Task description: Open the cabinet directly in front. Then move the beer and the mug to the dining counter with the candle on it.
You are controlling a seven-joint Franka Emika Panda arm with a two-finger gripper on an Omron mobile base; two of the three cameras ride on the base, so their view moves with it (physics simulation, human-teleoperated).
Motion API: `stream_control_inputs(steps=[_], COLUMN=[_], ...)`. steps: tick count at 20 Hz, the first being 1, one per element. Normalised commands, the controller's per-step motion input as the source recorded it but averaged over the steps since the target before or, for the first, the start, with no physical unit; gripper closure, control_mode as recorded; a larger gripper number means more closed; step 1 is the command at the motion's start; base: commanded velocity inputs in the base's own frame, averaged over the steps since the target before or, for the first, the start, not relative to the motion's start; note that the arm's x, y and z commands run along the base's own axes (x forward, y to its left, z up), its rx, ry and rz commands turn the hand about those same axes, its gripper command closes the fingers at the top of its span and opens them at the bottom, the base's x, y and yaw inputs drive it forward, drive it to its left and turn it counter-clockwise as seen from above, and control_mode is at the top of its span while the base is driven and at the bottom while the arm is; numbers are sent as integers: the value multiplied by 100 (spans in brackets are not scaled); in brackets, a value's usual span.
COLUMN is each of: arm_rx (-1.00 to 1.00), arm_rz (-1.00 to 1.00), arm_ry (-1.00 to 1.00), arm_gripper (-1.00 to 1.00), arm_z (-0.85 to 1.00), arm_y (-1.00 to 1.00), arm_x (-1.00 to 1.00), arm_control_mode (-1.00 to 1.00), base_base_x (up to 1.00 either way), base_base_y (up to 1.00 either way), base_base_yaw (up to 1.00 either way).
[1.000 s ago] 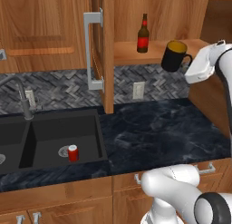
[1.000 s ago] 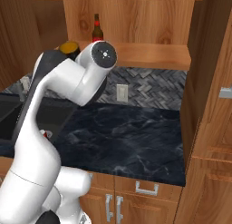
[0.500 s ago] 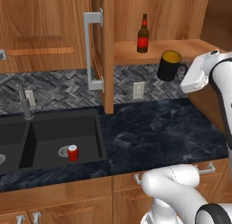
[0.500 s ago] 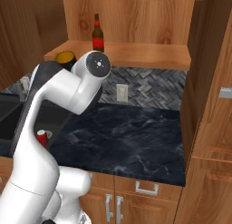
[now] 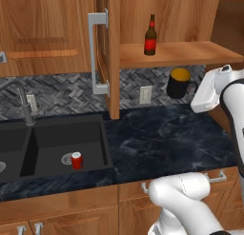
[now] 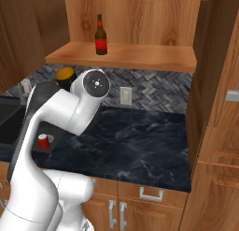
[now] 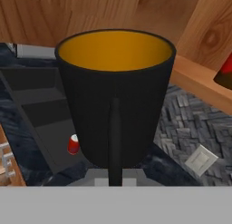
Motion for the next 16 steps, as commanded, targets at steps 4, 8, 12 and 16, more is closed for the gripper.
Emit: stream_control_inputs(steps=[4, 8, 12, 16], arm_rx=[-3, 0, 0, 0], arm_rz=[0, 0, 0, 0], arm_ry=[0, -1, 0, 0], arm_gripper=[100, 100, 100, 100], arm_z=[-8, 0, 0, 0], arm_y=[6, 1, 0, 0], arm_x=[-8, 0, 0, 0], arm_control_mode=[-100, -100, -100, -100], base_base_x=[0, 0, 0, 0], base_base_y=[0, 0, 0, 0], base_base_yaw=[0, 0, 0, 0])
